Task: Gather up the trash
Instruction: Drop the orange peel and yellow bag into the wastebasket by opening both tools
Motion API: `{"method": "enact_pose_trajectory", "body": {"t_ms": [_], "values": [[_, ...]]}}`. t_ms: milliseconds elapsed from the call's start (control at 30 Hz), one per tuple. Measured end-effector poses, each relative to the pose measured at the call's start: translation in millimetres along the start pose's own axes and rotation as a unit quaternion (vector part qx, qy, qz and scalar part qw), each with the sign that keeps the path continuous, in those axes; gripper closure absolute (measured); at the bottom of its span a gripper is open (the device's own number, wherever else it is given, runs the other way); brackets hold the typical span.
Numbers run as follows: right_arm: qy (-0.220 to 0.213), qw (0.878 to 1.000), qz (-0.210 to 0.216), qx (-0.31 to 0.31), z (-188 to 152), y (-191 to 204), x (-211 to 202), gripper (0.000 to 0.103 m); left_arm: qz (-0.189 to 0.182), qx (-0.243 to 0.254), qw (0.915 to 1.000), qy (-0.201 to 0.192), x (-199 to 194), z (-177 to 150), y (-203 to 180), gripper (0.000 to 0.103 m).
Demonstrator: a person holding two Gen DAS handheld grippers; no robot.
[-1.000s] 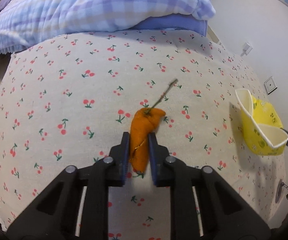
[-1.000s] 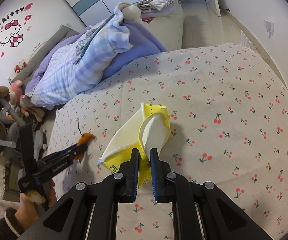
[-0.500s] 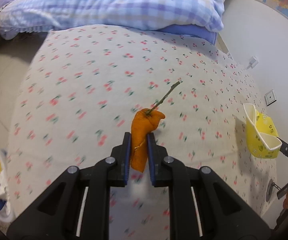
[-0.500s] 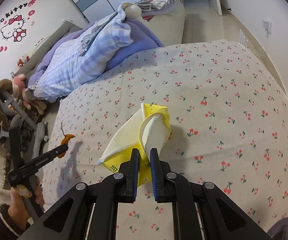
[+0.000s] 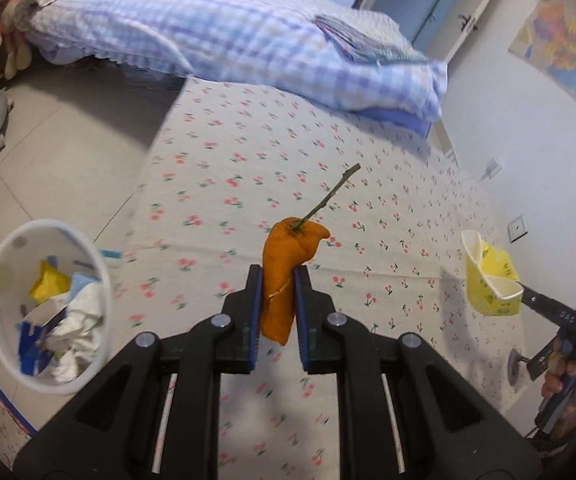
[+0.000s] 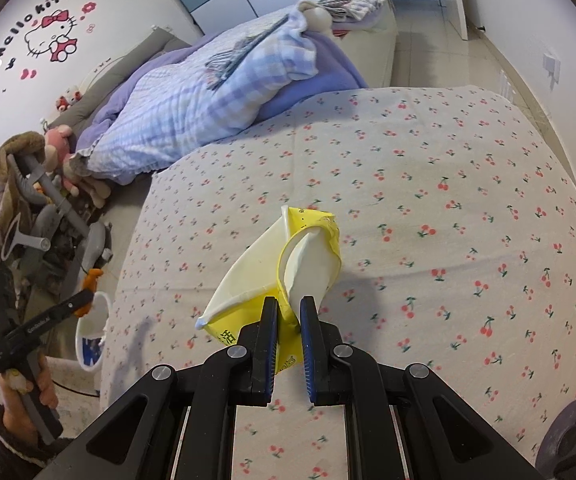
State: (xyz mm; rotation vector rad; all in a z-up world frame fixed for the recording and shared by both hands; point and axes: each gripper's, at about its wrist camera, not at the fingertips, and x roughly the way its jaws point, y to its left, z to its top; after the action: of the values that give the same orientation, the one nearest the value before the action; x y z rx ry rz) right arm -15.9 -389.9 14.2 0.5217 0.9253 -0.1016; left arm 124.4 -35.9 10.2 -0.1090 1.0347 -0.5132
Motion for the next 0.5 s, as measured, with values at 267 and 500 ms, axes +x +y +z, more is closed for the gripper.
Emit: {"method": "enact_pose_trajectory", "body": {"t_ms": [267,500], "values": [[0.005,0.999,0.032,-0.026,-4.3,56.7,7.1,0.091,0.014,-0.048,0.9986,-0.015,-30.4,-10.9,58.6,0.087],[0.013,0.996,0.068,-0.064,-2.7,122.8,26.6,0.091,0.05,-0.1,0.9936,-0.014,-39.3,-22.7,122.5,0.087]]}}
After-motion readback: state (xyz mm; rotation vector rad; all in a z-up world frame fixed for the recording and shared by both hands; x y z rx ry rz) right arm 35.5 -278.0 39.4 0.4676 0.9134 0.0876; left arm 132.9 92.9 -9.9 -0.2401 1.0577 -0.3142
